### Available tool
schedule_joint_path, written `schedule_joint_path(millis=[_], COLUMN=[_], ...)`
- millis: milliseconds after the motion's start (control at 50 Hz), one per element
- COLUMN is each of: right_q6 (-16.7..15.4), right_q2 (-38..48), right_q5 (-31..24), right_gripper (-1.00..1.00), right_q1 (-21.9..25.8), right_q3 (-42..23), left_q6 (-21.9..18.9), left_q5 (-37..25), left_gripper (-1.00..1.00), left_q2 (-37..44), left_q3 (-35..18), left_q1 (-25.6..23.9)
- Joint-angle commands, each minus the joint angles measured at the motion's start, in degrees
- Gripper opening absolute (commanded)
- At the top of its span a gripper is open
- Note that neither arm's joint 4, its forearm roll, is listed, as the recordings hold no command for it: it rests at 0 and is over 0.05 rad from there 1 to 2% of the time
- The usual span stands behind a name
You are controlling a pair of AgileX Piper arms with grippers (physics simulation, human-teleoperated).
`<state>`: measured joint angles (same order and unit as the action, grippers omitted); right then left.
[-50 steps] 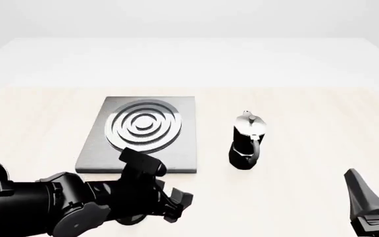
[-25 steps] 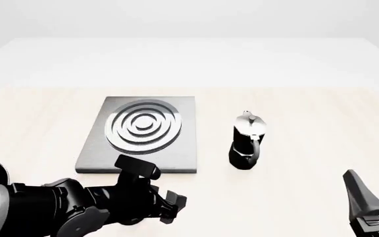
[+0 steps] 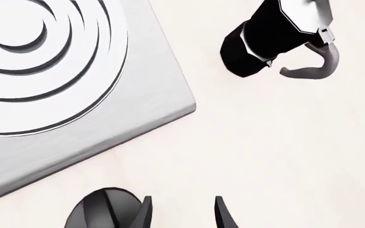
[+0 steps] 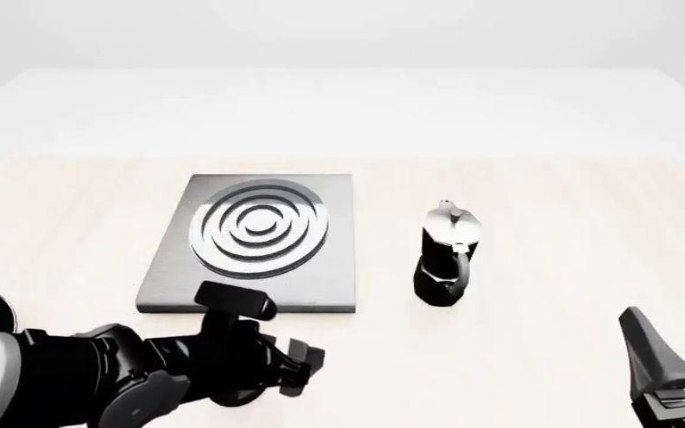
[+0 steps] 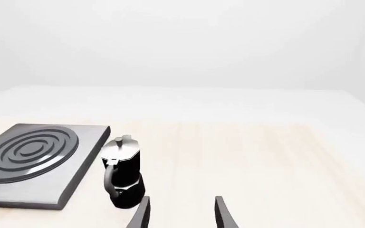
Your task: Turn on the stove and put the moka pot on it.
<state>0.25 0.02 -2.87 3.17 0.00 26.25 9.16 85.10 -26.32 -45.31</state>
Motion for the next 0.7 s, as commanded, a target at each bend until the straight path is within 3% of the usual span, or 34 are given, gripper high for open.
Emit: schedule_joint_path(millis=[20, 700], right_q6=[-0.1, -0.3], right_q2=[0.0, 0.0], right_q5=[0.0, 0.4], right_gripper=[1.00, 1.00], right_q1=[0.0, 0.4], right_q3=[0.0, 0.0], left_q6=[-0.6, -2.9], left_q5=[0.2, 0.2], left_gripper=[1.00, 1.00], left_q2=[0.1, -1.1], left_q3=[0.6, 2.2], left_q1=[1.9, 8.3])
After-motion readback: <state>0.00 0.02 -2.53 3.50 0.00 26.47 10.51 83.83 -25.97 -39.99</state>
